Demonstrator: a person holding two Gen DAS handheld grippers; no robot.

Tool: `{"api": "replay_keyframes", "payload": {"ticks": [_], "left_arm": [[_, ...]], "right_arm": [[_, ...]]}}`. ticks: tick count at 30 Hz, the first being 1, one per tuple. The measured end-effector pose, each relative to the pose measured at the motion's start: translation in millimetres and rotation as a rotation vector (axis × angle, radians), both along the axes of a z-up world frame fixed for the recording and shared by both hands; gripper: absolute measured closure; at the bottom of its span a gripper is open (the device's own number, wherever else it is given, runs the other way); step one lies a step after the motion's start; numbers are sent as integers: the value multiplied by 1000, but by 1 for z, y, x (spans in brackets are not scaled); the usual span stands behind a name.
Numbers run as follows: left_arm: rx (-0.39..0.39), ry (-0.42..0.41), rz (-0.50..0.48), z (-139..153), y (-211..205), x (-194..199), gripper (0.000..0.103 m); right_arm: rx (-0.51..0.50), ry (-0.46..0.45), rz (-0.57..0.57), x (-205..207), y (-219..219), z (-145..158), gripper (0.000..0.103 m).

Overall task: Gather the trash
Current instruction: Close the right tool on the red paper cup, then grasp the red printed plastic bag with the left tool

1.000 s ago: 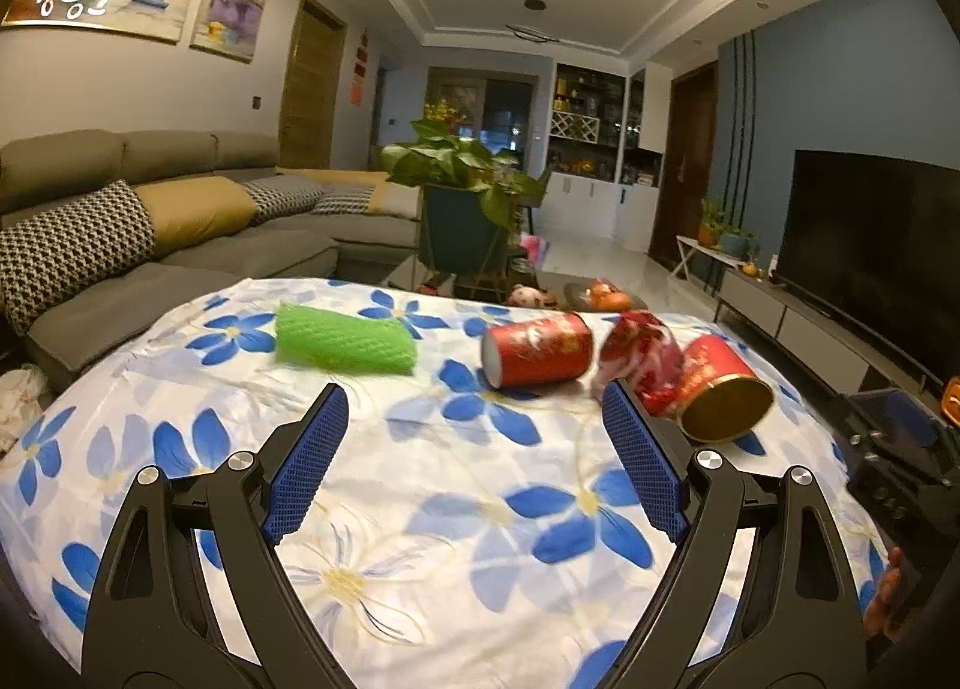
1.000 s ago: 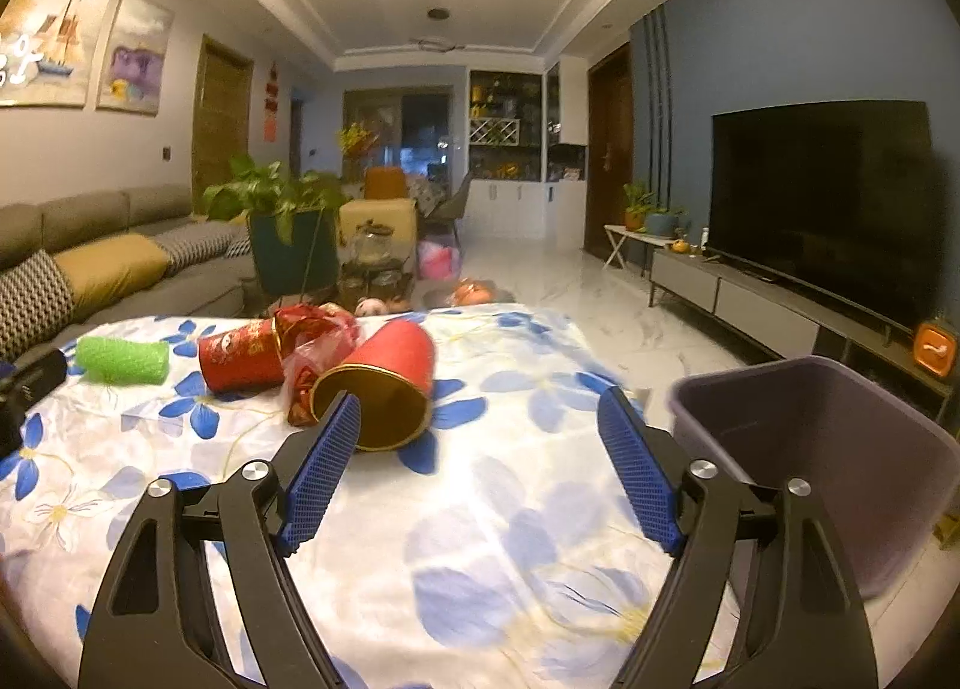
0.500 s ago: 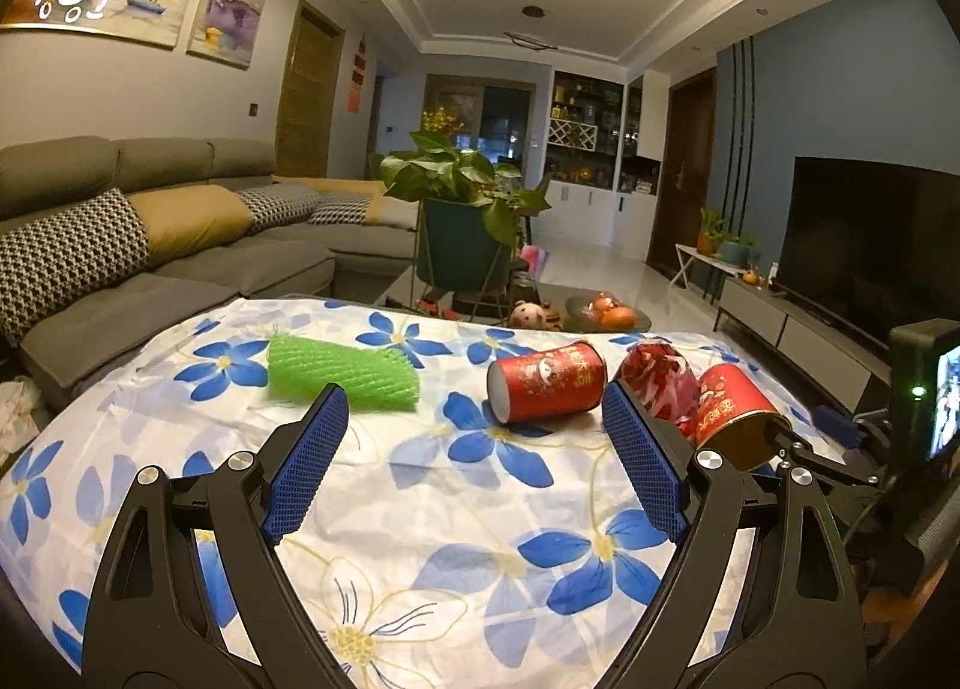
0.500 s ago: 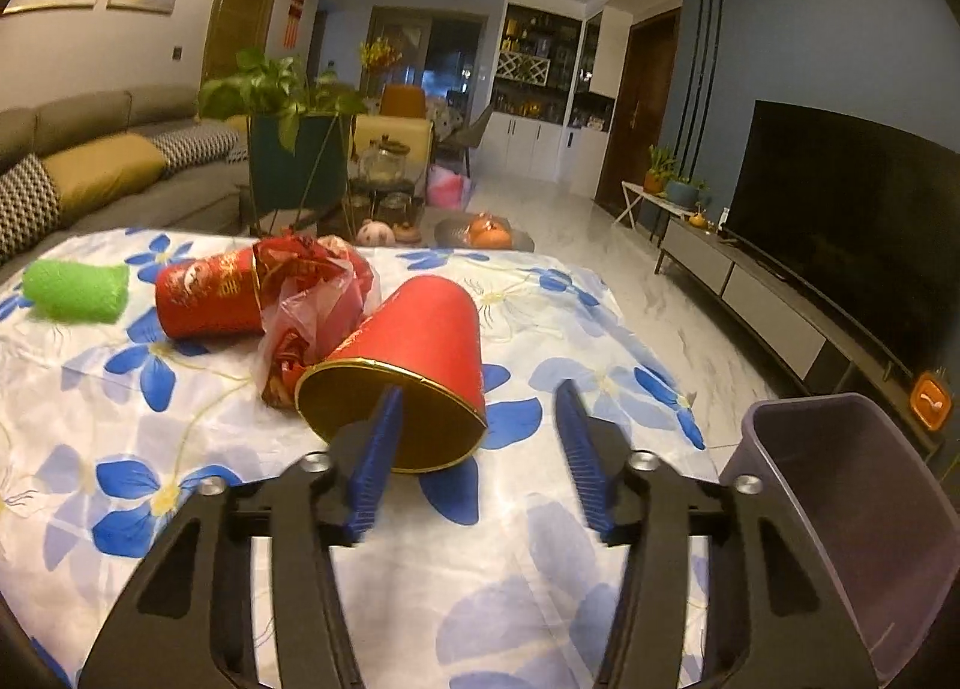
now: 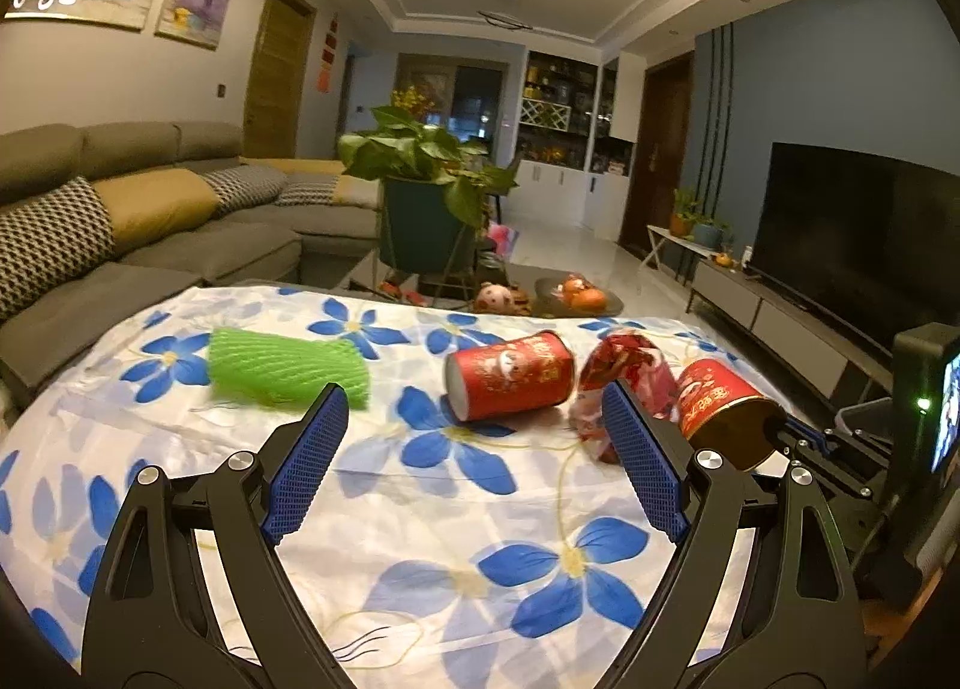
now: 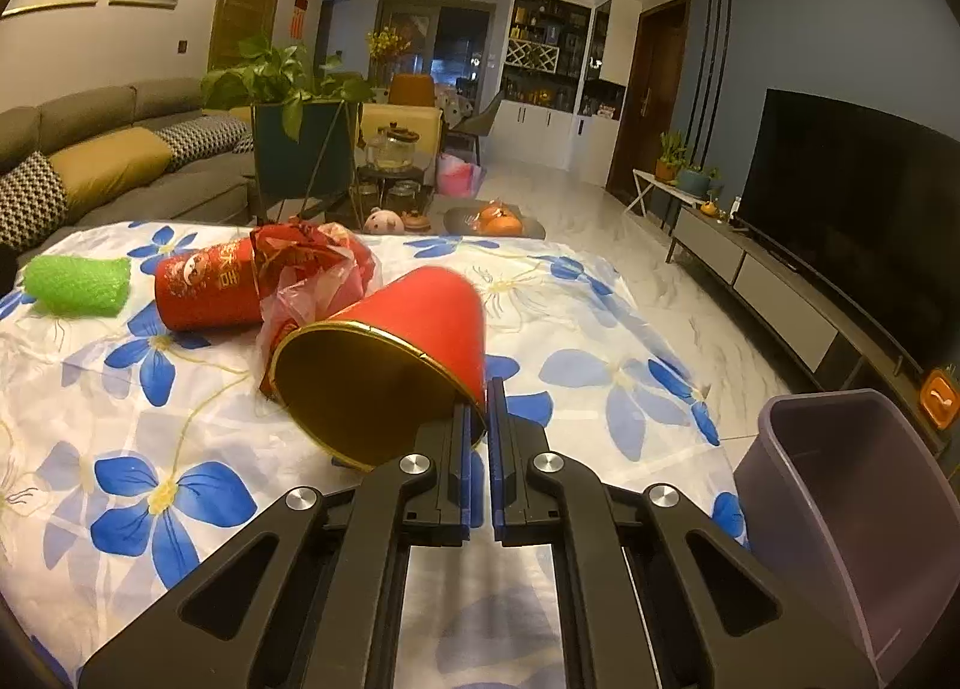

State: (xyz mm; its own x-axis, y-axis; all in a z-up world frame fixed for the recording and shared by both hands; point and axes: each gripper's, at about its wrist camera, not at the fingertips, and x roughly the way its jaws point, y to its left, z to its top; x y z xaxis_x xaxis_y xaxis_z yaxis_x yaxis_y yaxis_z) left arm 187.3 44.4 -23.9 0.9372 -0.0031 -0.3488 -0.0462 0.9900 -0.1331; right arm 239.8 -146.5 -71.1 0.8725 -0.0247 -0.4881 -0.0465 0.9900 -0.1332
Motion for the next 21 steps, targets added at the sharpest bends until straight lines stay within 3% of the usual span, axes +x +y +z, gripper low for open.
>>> {"api": "replay_keyframes", "payload": {"ticks": [16,21], "left_arm": [[63,-17,-168,-6,-64,70,18],[66,8,-204,-11,-75,101,26]], "right_arm": [[117,-137,-105,-52,-59,22,97],[140,-142,-109,-59,-70,21,98]]}}
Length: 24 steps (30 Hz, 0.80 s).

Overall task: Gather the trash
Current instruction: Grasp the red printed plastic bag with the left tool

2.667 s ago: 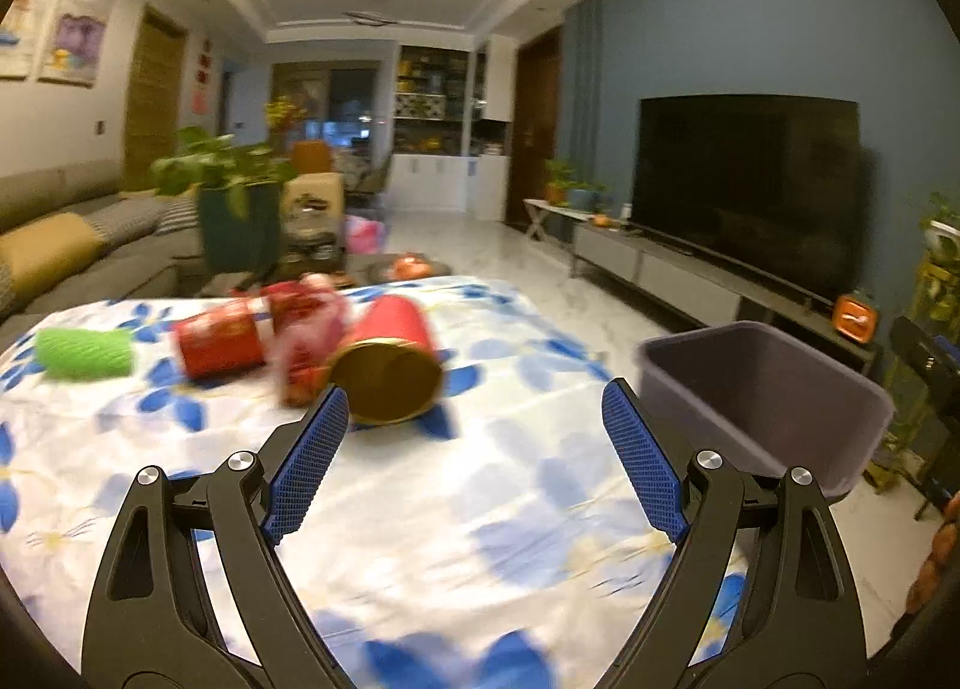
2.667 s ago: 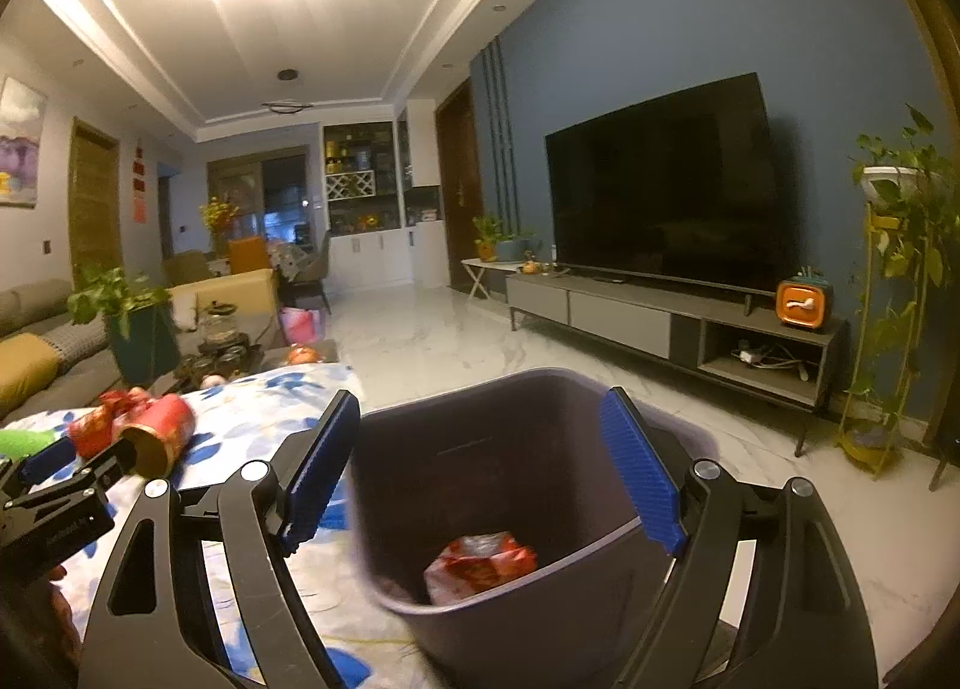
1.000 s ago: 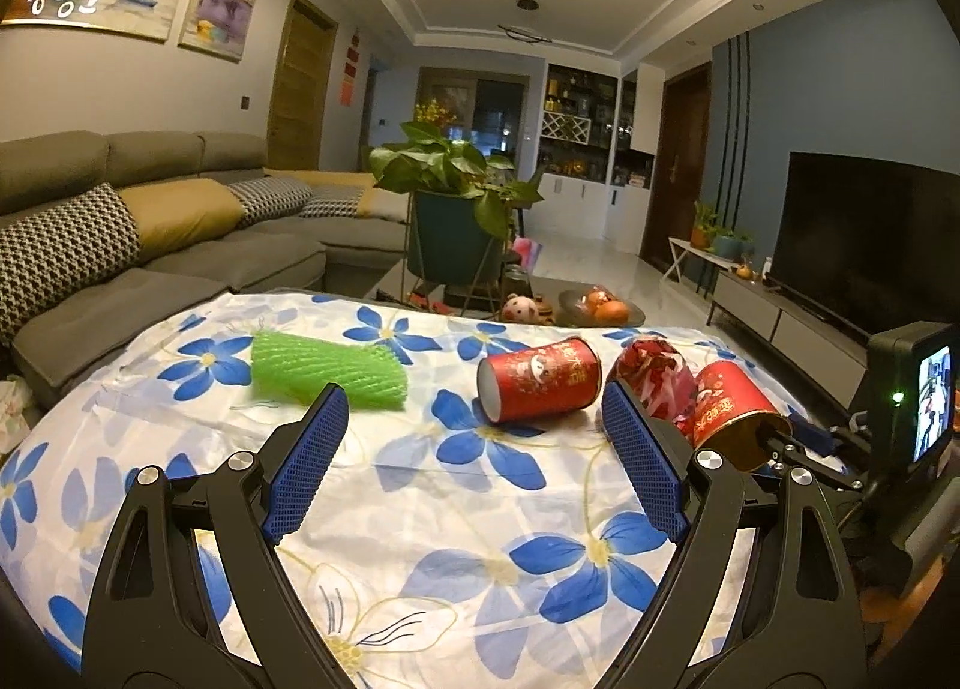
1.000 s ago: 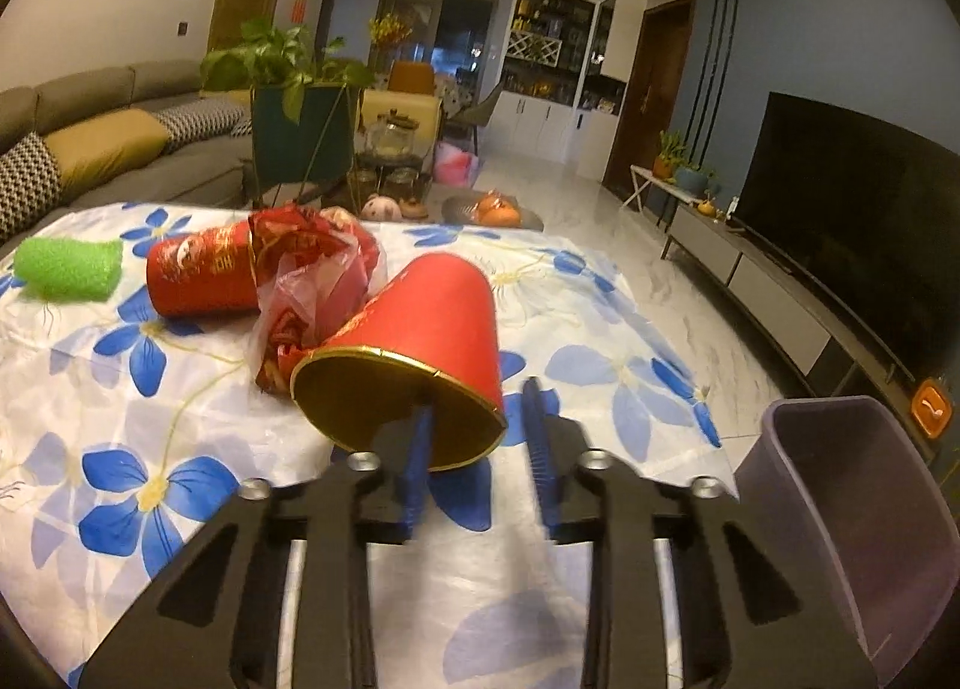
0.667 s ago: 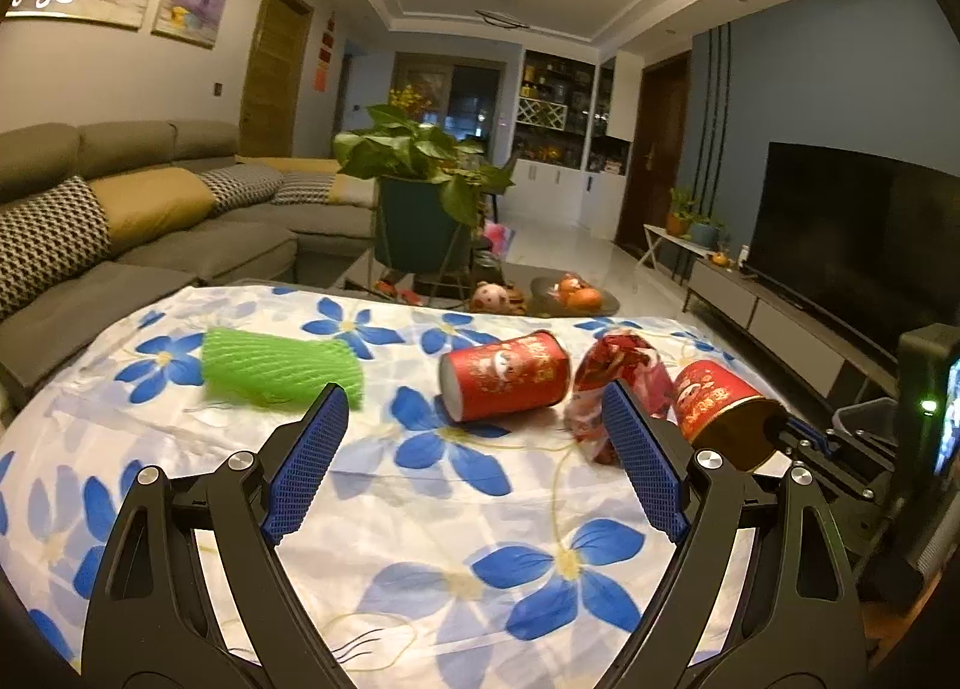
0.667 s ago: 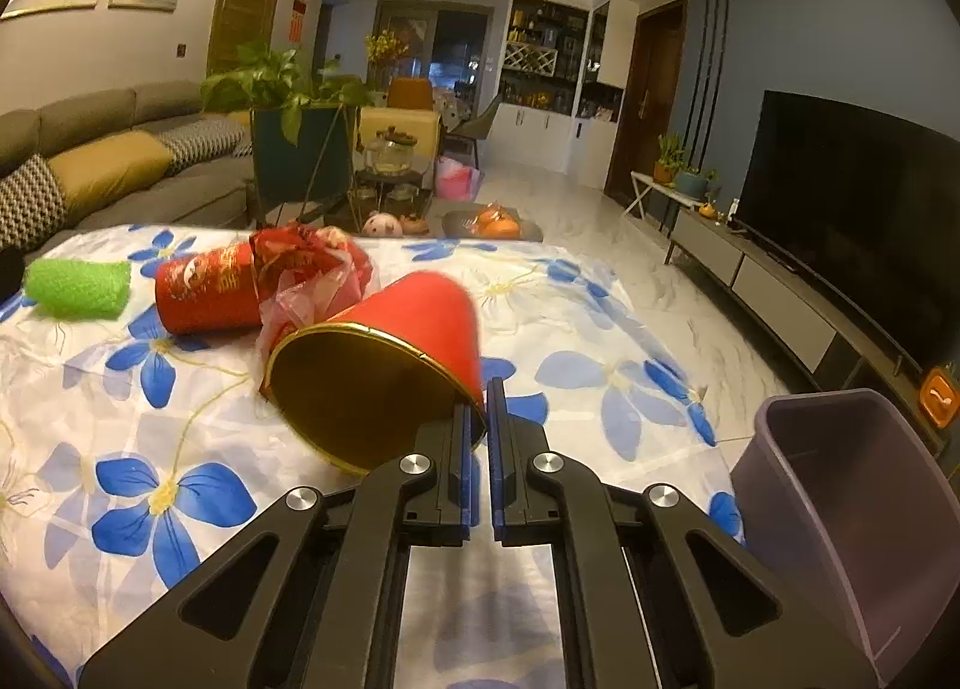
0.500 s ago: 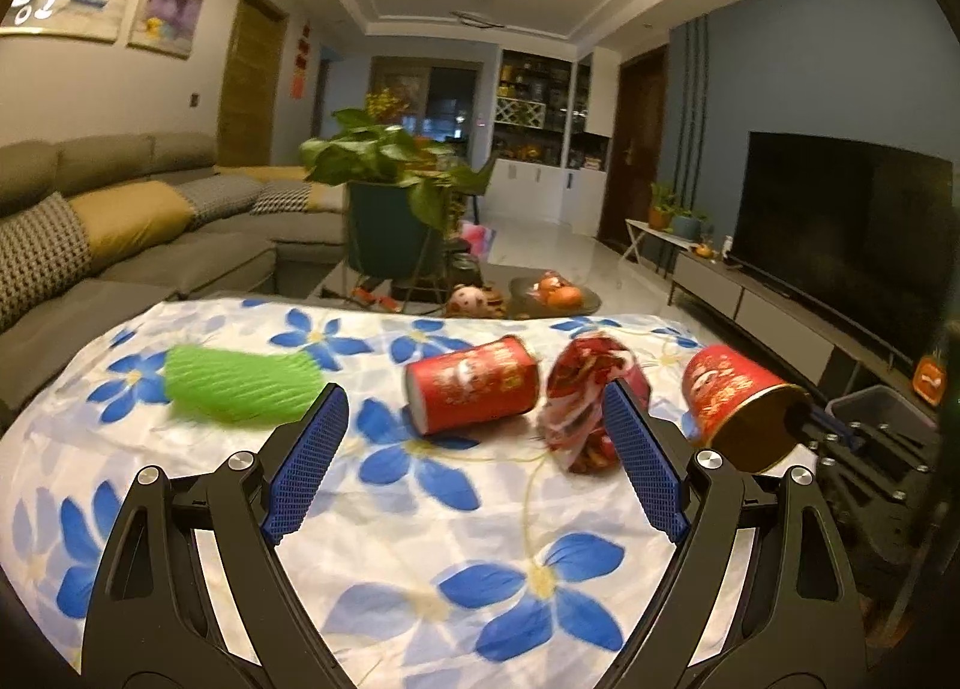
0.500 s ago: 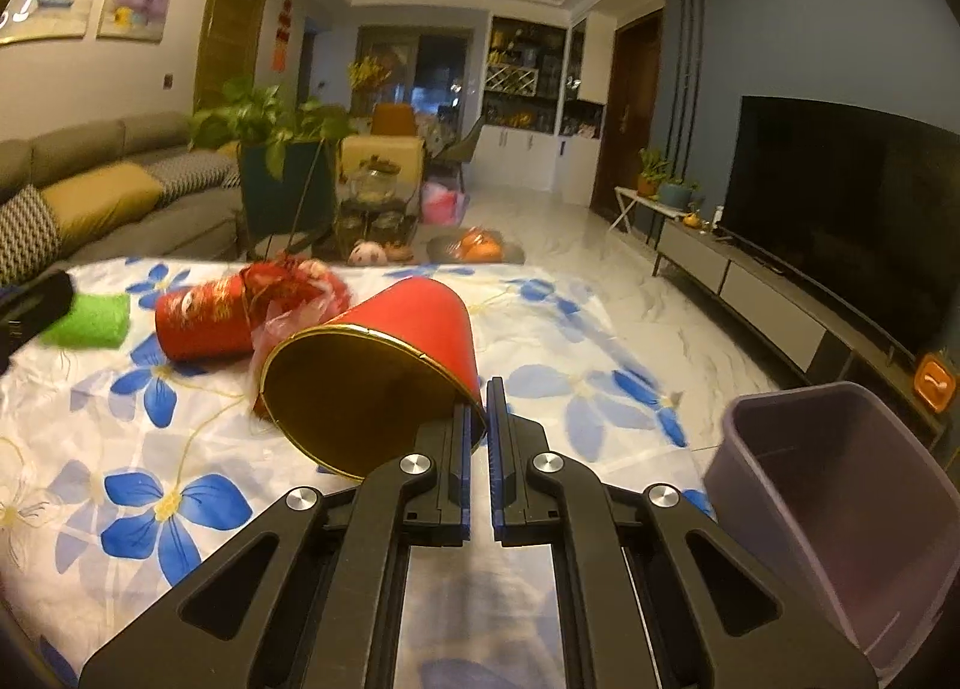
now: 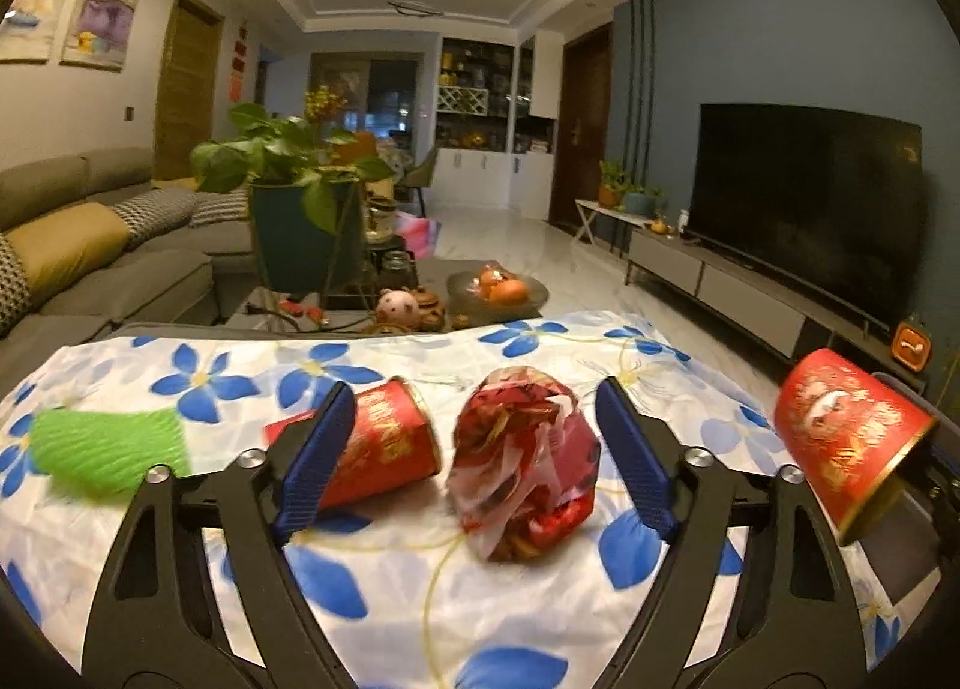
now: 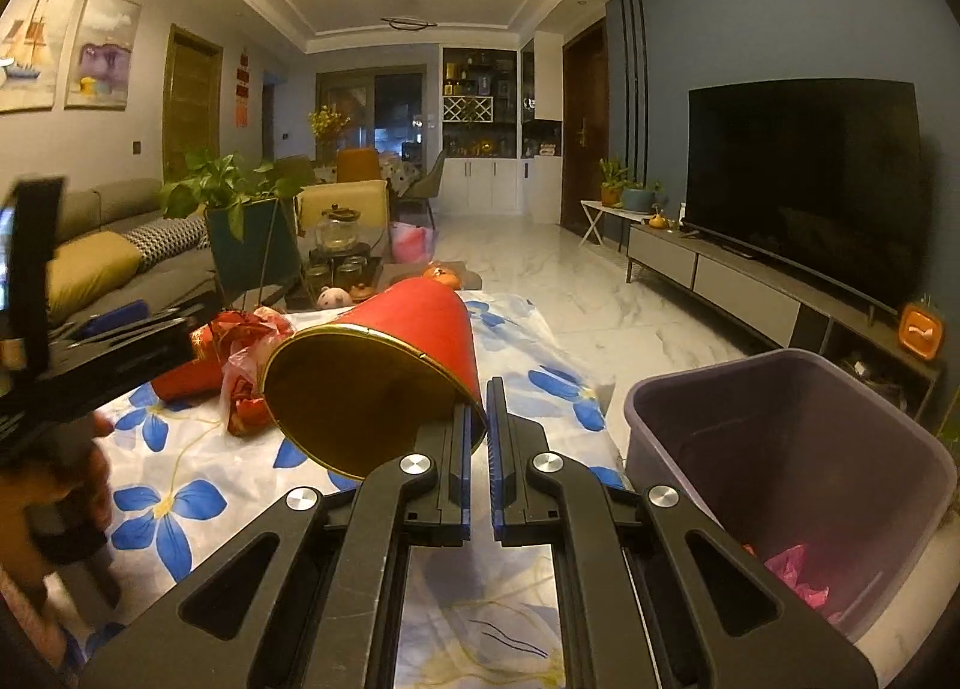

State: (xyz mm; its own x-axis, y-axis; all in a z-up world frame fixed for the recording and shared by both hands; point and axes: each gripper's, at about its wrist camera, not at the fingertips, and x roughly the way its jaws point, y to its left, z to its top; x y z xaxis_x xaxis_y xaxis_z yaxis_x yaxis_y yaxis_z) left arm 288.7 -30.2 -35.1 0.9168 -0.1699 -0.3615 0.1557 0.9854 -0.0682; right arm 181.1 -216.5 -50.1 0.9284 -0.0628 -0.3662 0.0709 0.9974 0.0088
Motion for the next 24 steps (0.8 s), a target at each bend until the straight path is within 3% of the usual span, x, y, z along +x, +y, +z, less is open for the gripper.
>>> {"api": "replay_keyframes", "payload": {"ticks": [3,9,18,19,24], "left_arm": [[22,36,-11,-6,-6,13,36],[55,80,-61,-16,-19,25,66],[33,64,-92,-16,-22,10,83],[29,60,-92,-15,-22,6,93],[-8,21,-66,0,-17,-23,95]], "right_arm": [[5,-3,-1,-2,-3,-1,97],[15,-1,2,-4,-6,-4,98],[19,-8,1,-9,-10,-2,98],[18,-11,1,-11,-10,-1,98],[20,-27,-11,-21,-12,5,98]]}}
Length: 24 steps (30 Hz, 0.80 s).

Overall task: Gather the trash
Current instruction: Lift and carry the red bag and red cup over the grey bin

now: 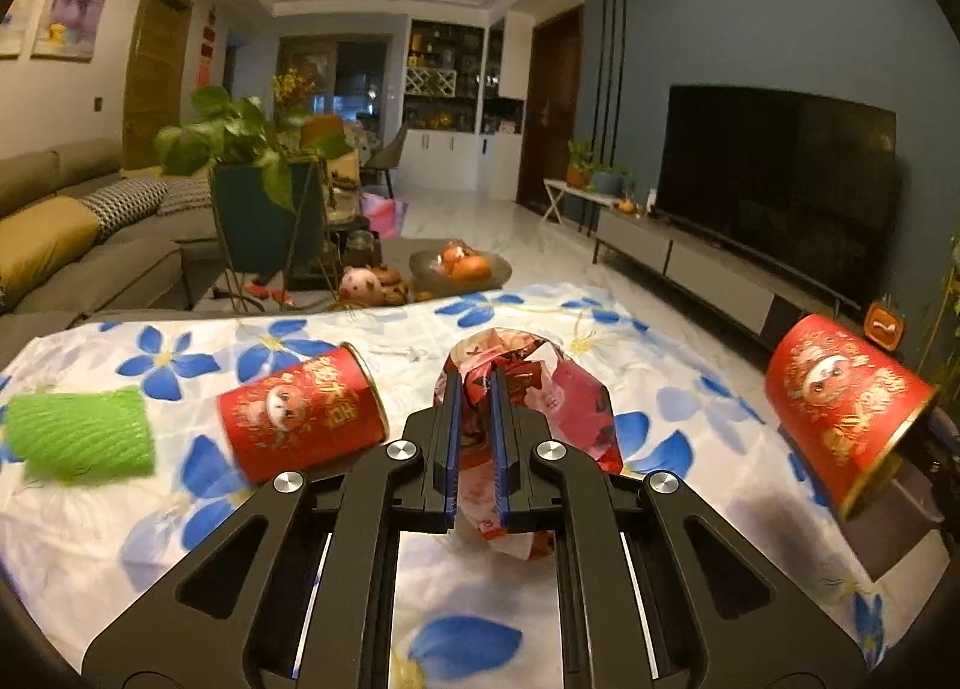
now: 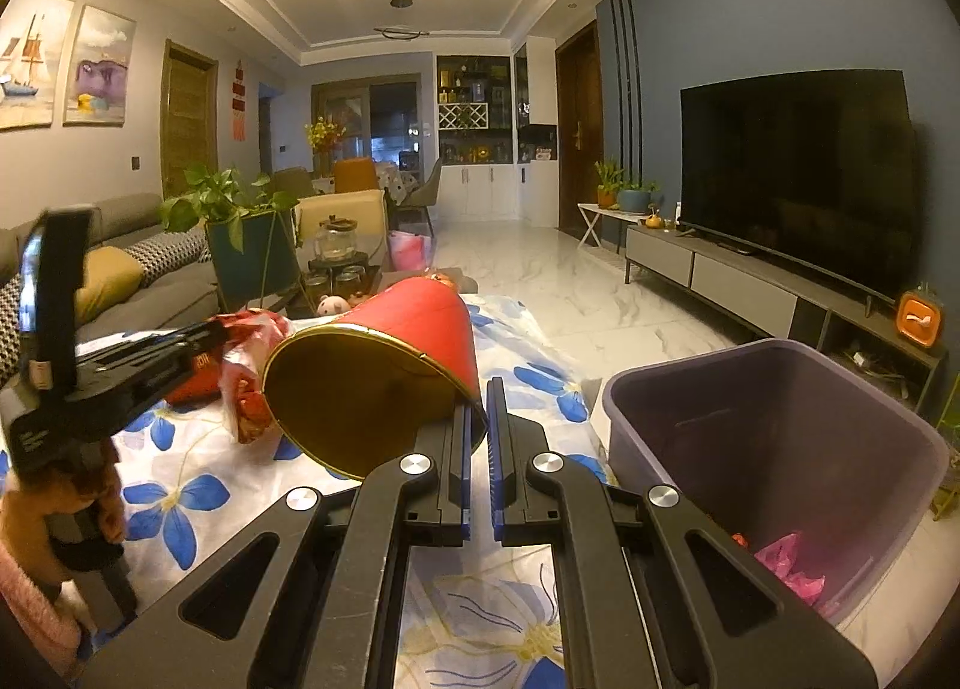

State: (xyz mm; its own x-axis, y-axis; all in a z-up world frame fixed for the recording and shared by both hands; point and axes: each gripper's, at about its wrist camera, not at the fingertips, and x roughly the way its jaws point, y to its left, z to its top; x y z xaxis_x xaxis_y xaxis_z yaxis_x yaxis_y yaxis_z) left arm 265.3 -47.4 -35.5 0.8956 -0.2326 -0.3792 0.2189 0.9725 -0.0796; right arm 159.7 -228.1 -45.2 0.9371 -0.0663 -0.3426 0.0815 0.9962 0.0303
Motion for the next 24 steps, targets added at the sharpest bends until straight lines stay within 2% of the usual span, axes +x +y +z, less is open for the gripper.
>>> {"api": "replay_keyframes", "payload": {"ticks": [12,24], "left_arm": [[-8,-84,-18,29,-4,-74,95],[-16,-110,-84,44,-28,-107,95]], "right_arm": [[-8,-35,-29,-30,3,18,98],[-19,-71,-80,-57,-8,35,97]]}}
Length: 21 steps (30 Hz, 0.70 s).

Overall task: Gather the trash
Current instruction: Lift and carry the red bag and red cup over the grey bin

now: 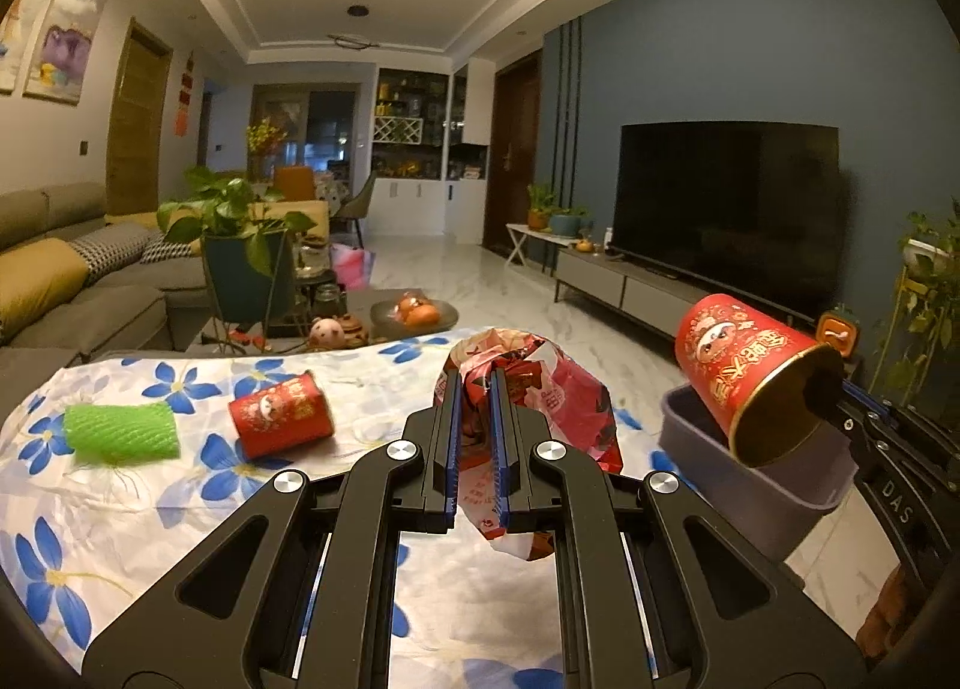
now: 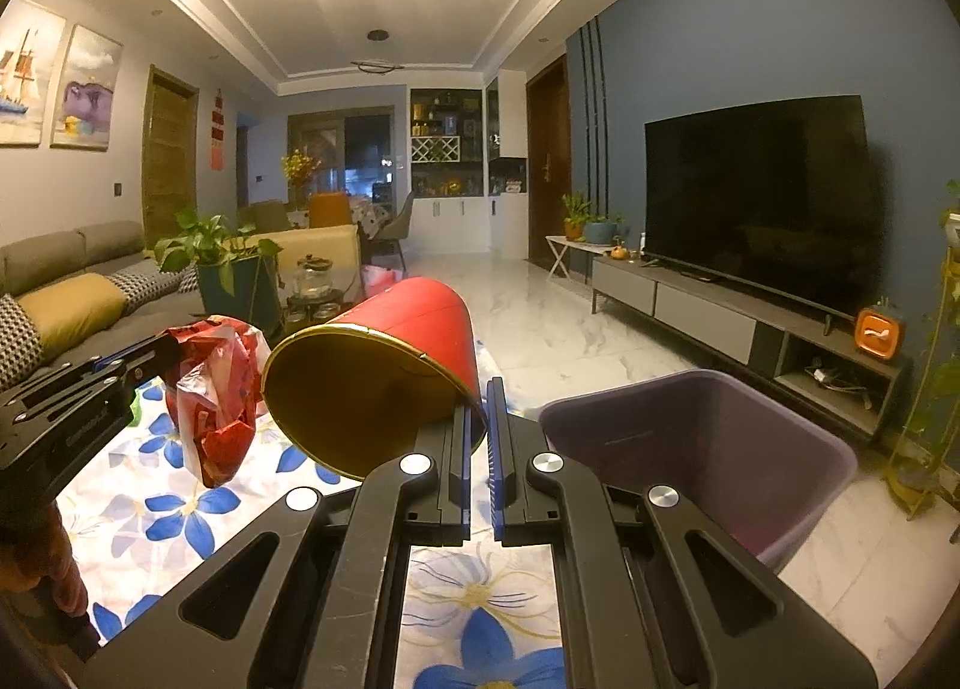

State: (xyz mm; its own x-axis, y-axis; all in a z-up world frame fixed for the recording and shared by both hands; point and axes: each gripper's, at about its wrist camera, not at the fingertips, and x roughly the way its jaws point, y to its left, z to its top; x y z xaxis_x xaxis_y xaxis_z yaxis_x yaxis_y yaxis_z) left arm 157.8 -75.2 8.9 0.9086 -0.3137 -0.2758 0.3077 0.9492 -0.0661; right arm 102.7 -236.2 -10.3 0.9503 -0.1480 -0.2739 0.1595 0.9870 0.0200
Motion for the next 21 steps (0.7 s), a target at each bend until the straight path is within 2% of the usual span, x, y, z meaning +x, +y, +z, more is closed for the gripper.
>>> {"api": "replay_keyframes", "payload": {"ticks": [11,21], "left_arm": [[-10,-13,-69,7,-29,-8,95],[-15,-14,-133,10,-63,-4,95]], "right_arm": [[4,-16,-63,-13,-25,2,97],[9,-39,-178,-28,-63,4,97]]}}
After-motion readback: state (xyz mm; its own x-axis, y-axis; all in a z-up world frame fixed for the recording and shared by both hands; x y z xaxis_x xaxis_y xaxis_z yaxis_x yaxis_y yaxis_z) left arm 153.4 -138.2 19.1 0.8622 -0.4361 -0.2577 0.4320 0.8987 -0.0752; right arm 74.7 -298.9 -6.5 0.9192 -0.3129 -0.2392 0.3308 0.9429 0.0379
